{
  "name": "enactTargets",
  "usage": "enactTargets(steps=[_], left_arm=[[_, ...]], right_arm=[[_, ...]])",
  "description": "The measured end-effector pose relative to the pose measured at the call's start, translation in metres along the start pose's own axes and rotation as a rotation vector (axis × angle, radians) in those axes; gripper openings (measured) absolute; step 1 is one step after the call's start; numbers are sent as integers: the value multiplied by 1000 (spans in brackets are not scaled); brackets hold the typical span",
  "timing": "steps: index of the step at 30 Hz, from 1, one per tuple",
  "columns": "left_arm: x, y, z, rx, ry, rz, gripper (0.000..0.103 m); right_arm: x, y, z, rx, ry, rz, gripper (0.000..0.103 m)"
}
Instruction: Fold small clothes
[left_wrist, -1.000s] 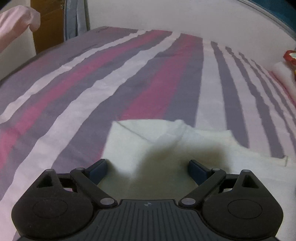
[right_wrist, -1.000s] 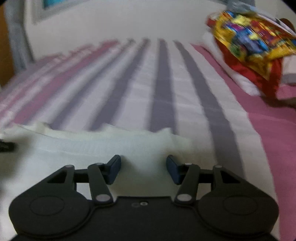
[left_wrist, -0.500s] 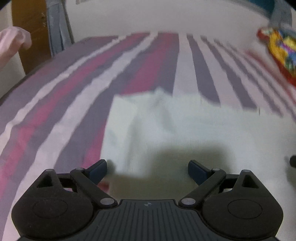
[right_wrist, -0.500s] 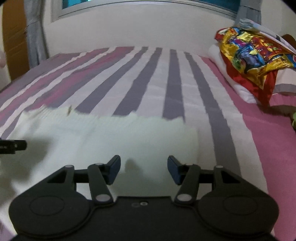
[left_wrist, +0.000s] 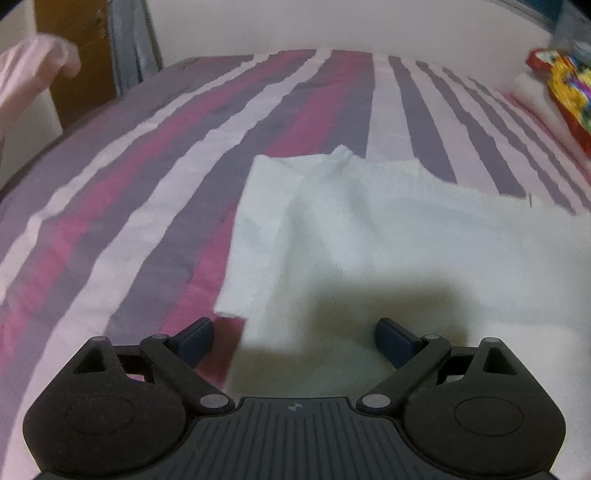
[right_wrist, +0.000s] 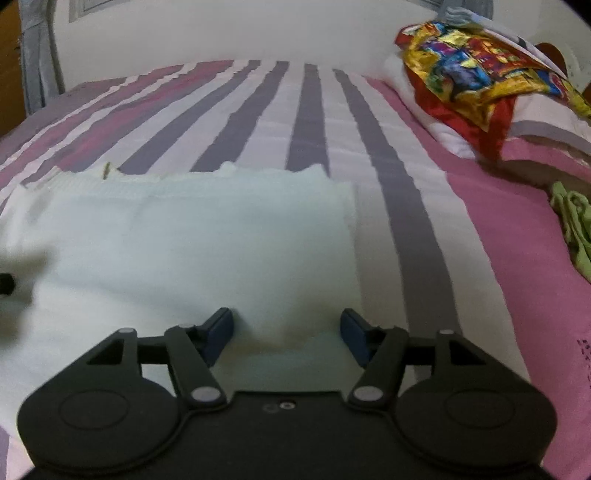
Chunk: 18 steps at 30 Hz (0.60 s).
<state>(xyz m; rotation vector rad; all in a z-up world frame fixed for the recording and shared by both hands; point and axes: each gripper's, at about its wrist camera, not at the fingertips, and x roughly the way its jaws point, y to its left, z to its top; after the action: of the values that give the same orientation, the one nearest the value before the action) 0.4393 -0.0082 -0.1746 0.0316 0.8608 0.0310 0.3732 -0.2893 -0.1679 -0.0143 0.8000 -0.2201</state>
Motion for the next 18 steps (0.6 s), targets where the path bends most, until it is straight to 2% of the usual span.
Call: enactTargets(steps=[3, 5, 8, 10, 13, 15, 17, 18], left_arm=[[-10, 7, -5, -42, 12, -10, 94], [-20, 7, -12, -33, -3, -28, 94], [-21, 5, -24, 9, 0, -21, 94], [-18, 12, -31, -13, 19, -24, 94], [-31, 20, -33, -38, 32, -36, 94], [-39, 20, -42, -8, 24, -65, 94], [-38, 18, -53, 45, 14, -45, 94], [-38, 21, -57, 35, 10, -48, 94]], right_arm=[[-1, -10, -3, 51, 31, -2, 63], [-16, -11, -8, 81, -5, 29, 58], [-27, 4, -20, -1, -19, 42, 59], [-23, 9, -32, -42, 4, 26, 59], [-26, -2, -34, 6, 17, 25, 57], [-44, -5, -34, 27, -26, 55, 58], [-51, 0, -42, -2, -25, 82, 59], [-46, 3, -47, -35, 4, 73, 59]])
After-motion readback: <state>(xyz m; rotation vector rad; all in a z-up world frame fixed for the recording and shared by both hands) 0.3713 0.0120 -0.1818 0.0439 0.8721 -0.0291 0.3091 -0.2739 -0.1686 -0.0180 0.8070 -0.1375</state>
